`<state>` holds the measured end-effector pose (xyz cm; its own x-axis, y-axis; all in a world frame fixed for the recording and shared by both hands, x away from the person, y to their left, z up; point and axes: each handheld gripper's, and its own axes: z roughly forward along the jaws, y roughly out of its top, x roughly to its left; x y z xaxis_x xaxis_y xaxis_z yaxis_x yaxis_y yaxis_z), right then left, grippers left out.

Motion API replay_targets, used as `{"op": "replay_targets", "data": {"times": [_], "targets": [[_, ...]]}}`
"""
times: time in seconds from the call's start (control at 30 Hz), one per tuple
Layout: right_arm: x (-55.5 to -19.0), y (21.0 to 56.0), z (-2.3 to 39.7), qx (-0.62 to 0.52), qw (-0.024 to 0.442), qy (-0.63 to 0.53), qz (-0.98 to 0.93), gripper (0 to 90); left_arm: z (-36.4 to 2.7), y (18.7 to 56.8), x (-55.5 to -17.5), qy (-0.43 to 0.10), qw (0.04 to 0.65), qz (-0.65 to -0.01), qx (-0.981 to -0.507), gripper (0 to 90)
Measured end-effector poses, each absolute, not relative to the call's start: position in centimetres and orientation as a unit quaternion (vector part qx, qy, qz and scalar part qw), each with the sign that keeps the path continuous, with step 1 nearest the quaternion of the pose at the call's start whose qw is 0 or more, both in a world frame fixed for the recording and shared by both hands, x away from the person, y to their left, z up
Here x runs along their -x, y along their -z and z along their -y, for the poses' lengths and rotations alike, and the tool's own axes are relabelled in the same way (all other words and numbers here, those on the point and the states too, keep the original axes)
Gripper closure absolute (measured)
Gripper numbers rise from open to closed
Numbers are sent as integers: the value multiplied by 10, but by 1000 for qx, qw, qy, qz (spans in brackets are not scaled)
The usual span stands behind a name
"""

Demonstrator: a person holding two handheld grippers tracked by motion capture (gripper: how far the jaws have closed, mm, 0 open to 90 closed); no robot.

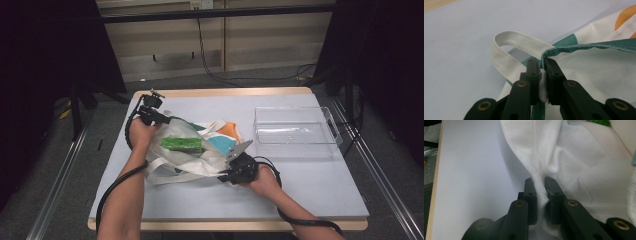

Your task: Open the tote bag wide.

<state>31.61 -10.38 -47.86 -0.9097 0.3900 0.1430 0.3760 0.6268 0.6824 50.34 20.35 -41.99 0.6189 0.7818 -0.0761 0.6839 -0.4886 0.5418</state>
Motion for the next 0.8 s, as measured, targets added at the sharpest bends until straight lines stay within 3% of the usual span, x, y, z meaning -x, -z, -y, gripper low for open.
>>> {"op": "replay_targets", "data": {"times": [0.5, 0.8], "targets": [[-315, 477, 105, -211, 11, -382, -900, 769, -209, 415, -498, -82, 288, -432, -850, 811], [-313, 468, 107, -210, 14, -379, -901, 669, -213, 406, -489, -68, 295, -445, -843, 685]]}}
